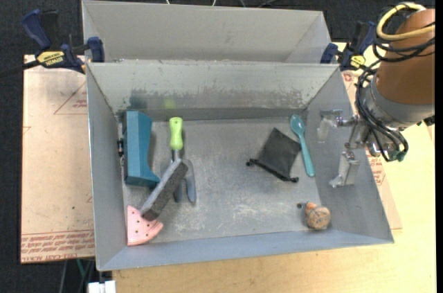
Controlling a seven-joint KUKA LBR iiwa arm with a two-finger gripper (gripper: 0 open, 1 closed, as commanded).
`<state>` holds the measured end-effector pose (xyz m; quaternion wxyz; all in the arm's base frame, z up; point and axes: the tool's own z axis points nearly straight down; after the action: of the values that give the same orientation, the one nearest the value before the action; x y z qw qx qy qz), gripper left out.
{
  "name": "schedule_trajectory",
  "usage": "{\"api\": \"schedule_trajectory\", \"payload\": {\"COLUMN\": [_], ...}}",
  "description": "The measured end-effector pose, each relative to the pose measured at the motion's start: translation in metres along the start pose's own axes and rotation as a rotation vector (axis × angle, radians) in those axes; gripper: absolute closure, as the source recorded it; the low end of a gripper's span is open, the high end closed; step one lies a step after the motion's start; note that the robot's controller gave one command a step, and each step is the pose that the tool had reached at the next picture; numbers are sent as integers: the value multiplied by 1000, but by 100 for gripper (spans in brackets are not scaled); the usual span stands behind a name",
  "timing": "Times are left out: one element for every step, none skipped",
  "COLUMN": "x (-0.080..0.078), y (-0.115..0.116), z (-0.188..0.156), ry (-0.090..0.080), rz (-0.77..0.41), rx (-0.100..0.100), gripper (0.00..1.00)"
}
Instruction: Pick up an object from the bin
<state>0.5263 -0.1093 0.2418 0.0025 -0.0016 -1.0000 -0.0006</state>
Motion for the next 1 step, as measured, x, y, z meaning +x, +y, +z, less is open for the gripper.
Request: {"api": "schedule_trajectory", "payload": {"x": [-1], "y": [0], "z": [-3], "ry": [-6], "rz": [-3], "rx": [1], "gripper": [0]}}
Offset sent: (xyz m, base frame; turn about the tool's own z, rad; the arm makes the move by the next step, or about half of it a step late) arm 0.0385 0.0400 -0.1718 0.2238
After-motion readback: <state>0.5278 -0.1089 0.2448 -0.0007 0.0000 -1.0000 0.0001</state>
